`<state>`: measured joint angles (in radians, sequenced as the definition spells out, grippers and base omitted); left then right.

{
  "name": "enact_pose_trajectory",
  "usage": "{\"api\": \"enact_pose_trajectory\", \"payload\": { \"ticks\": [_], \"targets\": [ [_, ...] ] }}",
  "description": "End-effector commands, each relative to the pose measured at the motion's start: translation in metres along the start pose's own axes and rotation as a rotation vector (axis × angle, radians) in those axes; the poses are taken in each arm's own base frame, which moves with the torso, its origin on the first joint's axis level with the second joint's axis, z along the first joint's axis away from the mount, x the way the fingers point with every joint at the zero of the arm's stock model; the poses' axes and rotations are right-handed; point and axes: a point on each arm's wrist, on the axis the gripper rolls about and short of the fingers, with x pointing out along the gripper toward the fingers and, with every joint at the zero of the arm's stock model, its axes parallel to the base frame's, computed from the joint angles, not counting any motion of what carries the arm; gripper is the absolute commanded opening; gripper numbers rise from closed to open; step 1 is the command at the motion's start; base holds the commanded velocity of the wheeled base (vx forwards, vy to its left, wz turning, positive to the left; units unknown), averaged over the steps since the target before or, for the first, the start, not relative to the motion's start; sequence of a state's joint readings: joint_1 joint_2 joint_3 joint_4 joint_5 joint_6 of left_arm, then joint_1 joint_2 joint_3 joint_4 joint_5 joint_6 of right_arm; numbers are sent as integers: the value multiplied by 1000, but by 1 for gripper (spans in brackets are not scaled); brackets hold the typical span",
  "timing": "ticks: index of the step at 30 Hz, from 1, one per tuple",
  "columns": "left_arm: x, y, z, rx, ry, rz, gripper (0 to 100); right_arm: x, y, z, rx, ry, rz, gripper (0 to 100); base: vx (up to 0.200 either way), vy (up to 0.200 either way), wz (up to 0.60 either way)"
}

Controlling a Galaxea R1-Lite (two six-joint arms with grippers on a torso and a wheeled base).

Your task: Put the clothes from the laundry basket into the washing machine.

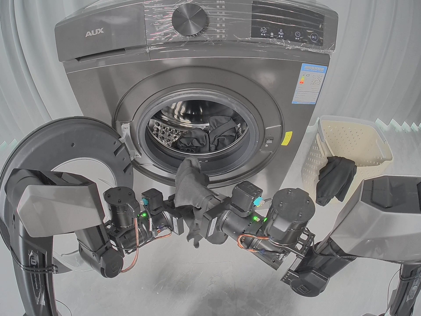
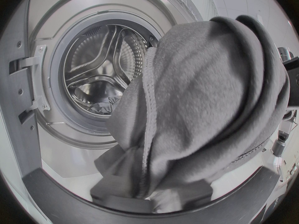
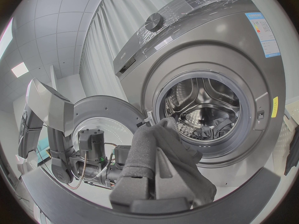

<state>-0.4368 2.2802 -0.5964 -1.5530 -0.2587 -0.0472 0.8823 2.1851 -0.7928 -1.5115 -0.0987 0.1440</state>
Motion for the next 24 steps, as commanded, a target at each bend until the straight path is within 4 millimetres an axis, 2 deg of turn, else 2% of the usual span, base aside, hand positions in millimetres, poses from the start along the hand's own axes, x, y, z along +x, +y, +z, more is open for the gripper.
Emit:
{"api": "enact_pose_trajectory", "payload": {
  "ticks": [1, 10, 17, 23, 24],
  "targets": [
    [2, 0, -3, -2, 6, -1, 0, -2, 2, 1, 3, -4, 9, 0, 0, 0, 0],
    [1, 1, 0, -2, -2, 5, 0, -6, -1, -3, 0, 19, -1, 0, 0, 0, 0],
    [-7, 5, 15, -16, -44, 66, 0, -27, -9, -22, -12, 130, -25, 0, 0, 0, 0],
    [-10, 4, 22, -25, -64, 69, 0, -26, -8, -23, -12, 132, -22, 0, 0, 0, 0],
    [-11, 4, 23, -25, -64, 70, 0, -26, -8, -23, -12, 130, -23, 100, 0, 0, 0]
  ]
}}
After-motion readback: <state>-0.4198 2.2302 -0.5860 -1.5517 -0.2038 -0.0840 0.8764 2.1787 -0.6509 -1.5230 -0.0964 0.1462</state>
